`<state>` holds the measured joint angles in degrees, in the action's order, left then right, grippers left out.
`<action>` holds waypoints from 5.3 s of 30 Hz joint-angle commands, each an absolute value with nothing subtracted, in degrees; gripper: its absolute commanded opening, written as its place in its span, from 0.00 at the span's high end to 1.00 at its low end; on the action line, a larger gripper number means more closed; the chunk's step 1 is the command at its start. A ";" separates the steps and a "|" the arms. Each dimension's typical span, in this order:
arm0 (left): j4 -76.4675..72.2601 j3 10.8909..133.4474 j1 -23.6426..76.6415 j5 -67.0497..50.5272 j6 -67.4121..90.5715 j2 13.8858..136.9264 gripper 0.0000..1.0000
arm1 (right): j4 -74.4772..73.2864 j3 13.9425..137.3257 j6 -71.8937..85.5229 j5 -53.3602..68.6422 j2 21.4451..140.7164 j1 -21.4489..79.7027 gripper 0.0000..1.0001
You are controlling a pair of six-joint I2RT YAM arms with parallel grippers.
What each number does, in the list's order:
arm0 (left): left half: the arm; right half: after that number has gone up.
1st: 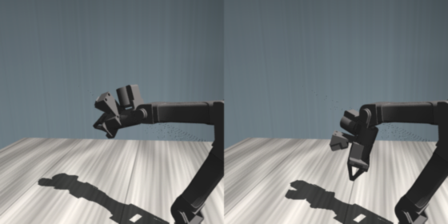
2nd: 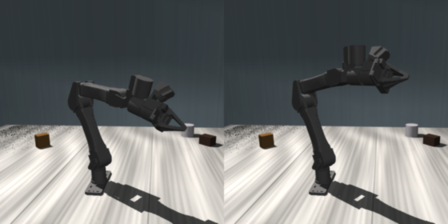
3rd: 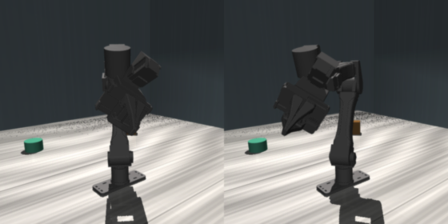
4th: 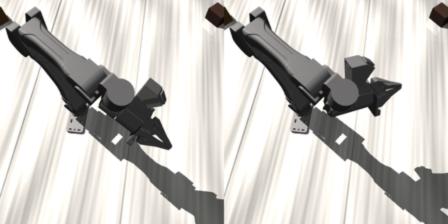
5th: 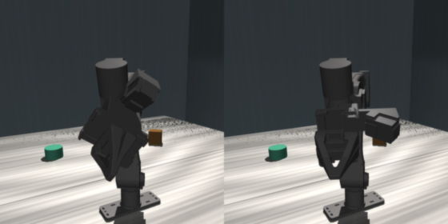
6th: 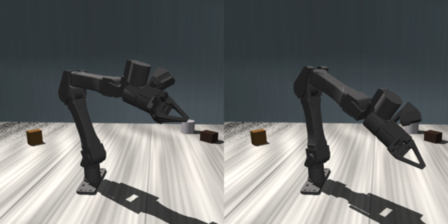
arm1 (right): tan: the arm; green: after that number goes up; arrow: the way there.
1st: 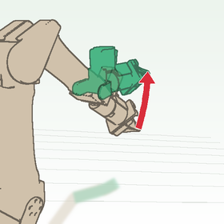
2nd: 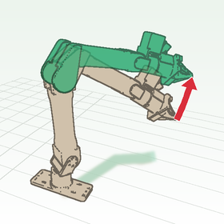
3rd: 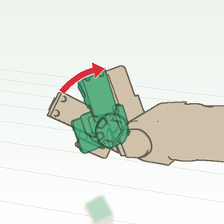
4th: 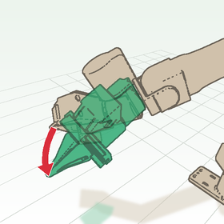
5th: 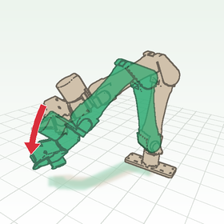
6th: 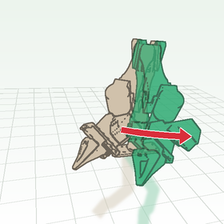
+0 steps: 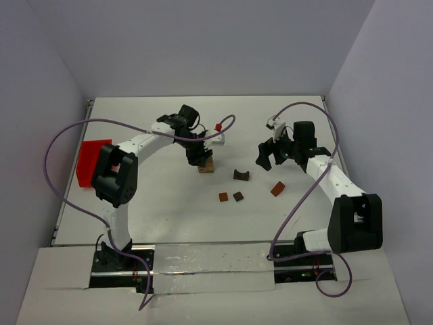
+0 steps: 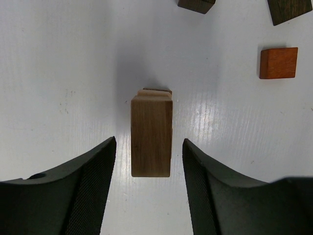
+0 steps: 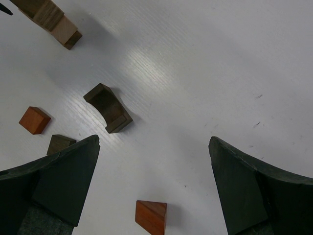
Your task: Build the wood block tower
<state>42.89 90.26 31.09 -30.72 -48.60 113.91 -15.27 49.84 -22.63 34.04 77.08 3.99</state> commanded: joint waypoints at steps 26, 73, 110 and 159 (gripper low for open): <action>41.92 91.67 32.01 -32.34 -49.32 113.45 0.53 | -14.66 50.63 -23.29 34.72 77.34 4.22 0.00; 45.61 95.71 25.11 -45.57 -47.07 105.23 0.05 | -21.49 54.01 -30.66 27.75 81.19 11.42 0.01; 42.30 81.65 20.68 -46.73 -47.20 90.26 0.06 | -28.56 62.81 -48.72 21.88 101.31 23.82 0.51; -2.33 37.06 48.99 -15.07 -81.89 49.24 0.01 | -82.88 68.99 -63.06 88.86 104.73 13.58 1.00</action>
<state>19.73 50.43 44.46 -17.21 -68.56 55.95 -75.30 70.34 -62.27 82.98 105.07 12.33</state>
